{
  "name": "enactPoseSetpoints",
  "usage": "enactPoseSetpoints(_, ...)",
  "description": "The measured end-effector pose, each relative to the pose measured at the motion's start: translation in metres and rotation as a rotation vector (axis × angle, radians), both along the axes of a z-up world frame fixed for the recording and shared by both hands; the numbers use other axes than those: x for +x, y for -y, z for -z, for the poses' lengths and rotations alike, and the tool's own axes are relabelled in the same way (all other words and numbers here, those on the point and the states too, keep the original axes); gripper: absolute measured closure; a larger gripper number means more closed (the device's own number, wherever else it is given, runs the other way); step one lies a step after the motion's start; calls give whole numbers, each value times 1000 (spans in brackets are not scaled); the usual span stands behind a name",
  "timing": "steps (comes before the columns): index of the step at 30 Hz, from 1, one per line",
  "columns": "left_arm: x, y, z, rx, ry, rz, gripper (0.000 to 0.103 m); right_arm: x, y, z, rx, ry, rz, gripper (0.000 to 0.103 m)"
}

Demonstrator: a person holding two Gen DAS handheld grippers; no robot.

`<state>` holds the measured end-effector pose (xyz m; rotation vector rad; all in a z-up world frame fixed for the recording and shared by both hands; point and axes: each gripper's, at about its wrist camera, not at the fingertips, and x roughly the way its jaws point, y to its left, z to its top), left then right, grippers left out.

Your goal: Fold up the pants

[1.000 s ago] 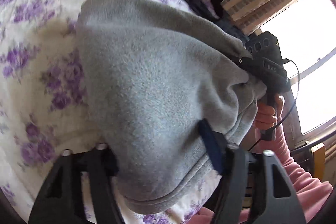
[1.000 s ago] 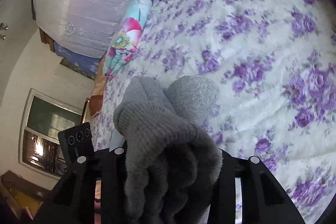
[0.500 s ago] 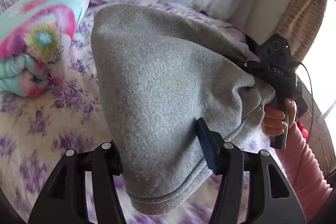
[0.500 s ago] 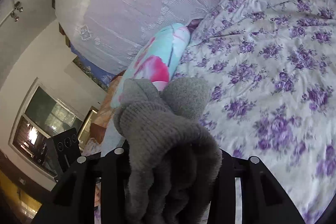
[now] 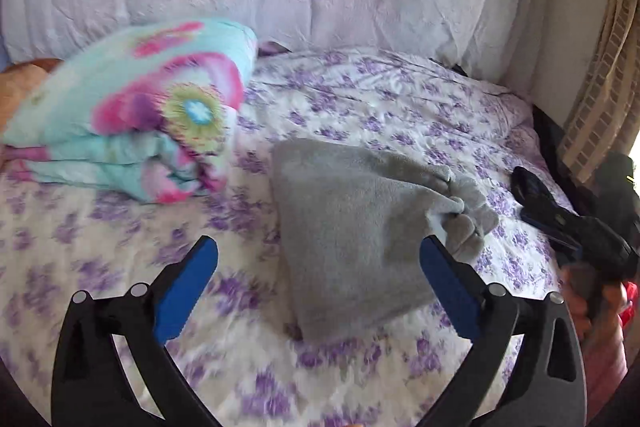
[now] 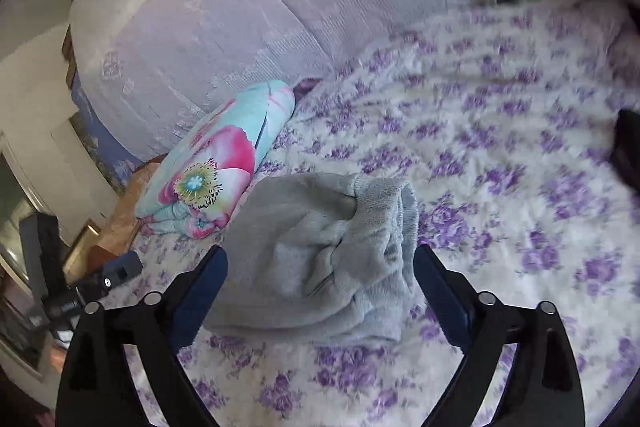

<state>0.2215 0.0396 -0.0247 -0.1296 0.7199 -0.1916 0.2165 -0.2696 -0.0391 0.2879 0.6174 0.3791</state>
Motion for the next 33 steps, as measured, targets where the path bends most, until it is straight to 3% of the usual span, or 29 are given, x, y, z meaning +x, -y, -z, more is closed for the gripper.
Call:
enactPoseSetpoints(3,-40,3,-8,38,-11,-46,4,-80,-28,-11,-146,113,73,5)
enactPoseSetpoints(6,-73,19,-4,98,-9,-88,4,-130,-51,2,-234,142,110,5)
enactPoseSetpoints(10,-120,28,8,160,-7,-96,4,-159,-78,22,-331,139,123,4)
enactPoseSetpoints(13,-147,27,12,141,-20,-92,4,-171,-86,34,-386,117,126,4)
enactPoseSetpoints(18,-171,32,15,143,-20,-84,4,-181,-88,45,-397,97,122,4)
enactPoseSetpoints(33,-175,34,24,161,-19,-84,4,-185,-82,56,-362,51,128,4)
